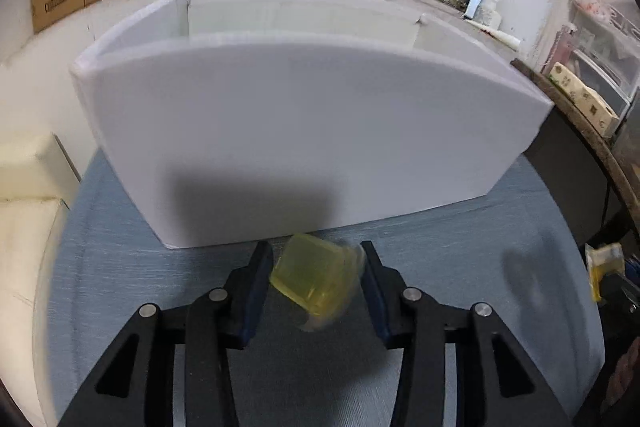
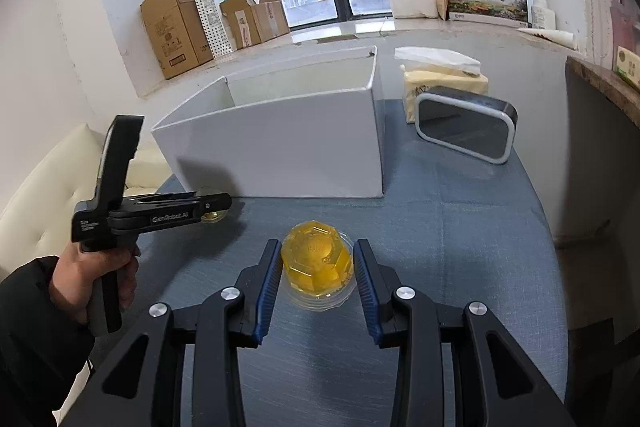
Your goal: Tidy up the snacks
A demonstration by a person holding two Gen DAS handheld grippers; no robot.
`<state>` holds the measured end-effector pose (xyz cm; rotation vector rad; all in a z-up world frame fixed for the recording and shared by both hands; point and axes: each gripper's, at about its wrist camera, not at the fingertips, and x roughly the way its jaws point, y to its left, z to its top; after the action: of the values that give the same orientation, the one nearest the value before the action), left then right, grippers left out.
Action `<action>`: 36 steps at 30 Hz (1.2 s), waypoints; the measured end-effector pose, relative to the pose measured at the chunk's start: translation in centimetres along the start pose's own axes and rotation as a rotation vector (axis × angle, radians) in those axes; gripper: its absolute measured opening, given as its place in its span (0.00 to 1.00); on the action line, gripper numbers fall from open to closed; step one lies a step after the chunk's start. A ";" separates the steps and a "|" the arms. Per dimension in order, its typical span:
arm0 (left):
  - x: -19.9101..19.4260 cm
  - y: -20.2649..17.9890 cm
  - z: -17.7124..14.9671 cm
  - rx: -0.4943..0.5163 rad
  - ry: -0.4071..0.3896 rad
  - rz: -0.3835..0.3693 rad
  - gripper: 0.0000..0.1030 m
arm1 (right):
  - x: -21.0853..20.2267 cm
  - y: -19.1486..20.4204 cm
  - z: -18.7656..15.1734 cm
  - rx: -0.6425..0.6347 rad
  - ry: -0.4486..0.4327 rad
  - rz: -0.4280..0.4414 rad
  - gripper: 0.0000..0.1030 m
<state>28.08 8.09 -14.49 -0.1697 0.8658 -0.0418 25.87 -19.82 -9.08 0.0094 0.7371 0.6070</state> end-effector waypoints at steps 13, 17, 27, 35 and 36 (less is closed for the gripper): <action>-10.7 -0.2 3.8 0.081 -0.178 -0.029 0.27 | 1.0 3.9 7.1 -0.134 -0.080 0.032 0.39; -10.1 0.5 2.5 0.084 -0.138 0.001 0.64 | 0.9 4.8 7.4 -0.142 -0.100 0.053 0.39; -3.1 0.3 -3.5 0.117 0.039 -0.032 1.00 | 0.5 4.5 5.2 -0.109 -0.079 0.062 0.39; -1.5 -0.3 -4.2 0.130 0.061 -0.036 1.00 | -0.5 2.9 3.4 -0.075 -0.067 0.035 0.38; -1.5 -0.3 -4.3 0.137 0.058 -0.035 0.98 | -0.5 2.7 3.2 -0.069 -0.064 0.035 0.38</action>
<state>23.82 7.35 -16.02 -0.0554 0.9144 -0.1385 26.23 -17.18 -5.83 -0.0217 0.6553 0.6628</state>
